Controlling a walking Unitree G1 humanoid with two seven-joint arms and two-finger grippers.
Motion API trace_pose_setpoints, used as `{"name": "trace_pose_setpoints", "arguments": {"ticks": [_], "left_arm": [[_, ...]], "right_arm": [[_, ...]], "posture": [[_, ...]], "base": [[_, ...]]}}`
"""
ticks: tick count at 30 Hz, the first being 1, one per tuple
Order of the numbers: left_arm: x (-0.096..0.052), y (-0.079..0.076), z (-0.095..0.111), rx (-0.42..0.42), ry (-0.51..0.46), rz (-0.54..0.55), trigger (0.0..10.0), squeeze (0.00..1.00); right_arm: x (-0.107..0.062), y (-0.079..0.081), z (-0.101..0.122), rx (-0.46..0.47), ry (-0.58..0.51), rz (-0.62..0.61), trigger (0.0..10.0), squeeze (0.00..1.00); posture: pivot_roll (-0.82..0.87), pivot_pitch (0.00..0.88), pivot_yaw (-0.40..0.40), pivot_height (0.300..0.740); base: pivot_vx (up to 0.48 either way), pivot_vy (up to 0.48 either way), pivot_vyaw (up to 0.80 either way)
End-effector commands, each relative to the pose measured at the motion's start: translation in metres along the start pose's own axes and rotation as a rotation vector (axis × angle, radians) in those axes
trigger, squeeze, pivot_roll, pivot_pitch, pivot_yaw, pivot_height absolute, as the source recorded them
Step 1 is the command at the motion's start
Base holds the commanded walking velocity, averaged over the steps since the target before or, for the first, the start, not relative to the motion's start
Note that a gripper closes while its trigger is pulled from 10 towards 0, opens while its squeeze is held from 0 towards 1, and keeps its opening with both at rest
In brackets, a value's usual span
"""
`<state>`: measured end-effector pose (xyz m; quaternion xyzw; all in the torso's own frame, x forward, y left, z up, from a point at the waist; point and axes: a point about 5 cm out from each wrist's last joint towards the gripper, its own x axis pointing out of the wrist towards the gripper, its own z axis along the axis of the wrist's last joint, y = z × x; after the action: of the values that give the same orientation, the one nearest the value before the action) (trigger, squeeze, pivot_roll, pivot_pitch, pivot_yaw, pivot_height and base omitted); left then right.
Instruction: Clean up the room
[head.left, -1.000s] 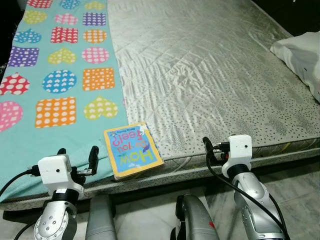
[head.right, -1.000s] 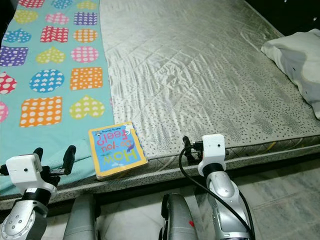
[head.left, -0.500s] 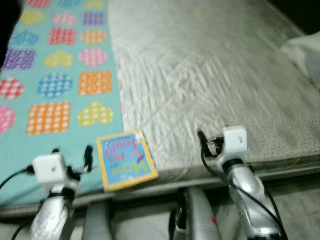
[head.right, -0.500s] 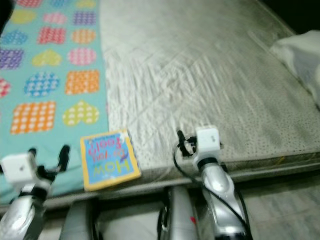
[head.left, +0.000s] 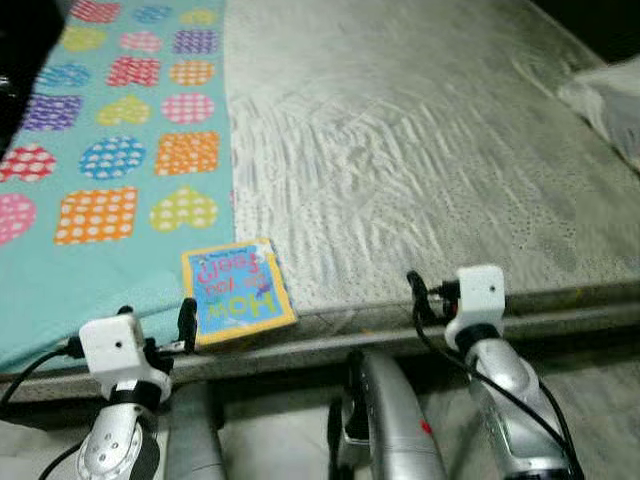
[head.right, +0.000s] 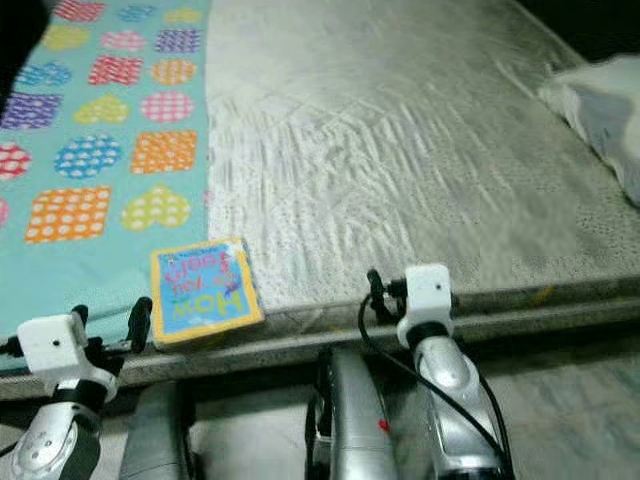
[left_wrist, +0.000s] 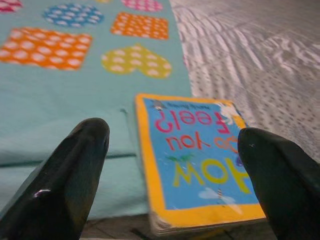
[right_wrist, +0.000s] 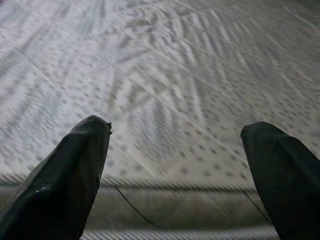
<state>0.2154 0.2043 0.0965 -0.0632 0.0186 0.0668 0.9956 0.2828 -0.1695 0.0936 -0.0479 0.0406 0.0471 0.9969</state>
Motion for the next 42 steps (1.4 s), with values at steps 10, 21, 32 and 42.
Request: {"name": "trace_pose_setpoints", "arguments": {"ticks": [10, 21, 32, 42], "left_arm": [[0.004, 0.016, -0.009, -0.083, 0.078, 0.097, 10.0, 0.00], [-0.008, 0.035, -0.024, -0.198, 0.171, 0.149, 10.0, 0.00], [0.013, 0.043, -0.026, -0.249, 0.212, 0.047, 10.0, 0.00], [0.026, 0.021, -0.025, -0.448, 0.238, -0.108, 10.0, 0.00]], "right_arm": [[0.000, -0.010, 0.001, -0.014, -0.004, -0.030, 10.0, 0.00], [0.003, -0.021, 0.004, -0.021, -0.005, -0.035, 10.0, 0.00], [0.002, -0.027, 0.008, -0.044, -0.020, -0.048, 10.0, 0.00], [-0.013, -0.024, 0.022, -0.016, -0.057, 0.079, 10.0, 0.00]], "posture": [[-0.03, 0.216, -0.092, 0.544], [-0.02, 0.214, -0.100, 0.544], [-0.05, 0.221, -0.105, 0.544], [-0.07, 0.223, -0.108, 0.544]], "base": [[0.000, 0.000, 0.00], [0.000, 0.000, 0.00], [0.000, 0.000, 0.00], [0.000, 0.000, 0.00]]}}
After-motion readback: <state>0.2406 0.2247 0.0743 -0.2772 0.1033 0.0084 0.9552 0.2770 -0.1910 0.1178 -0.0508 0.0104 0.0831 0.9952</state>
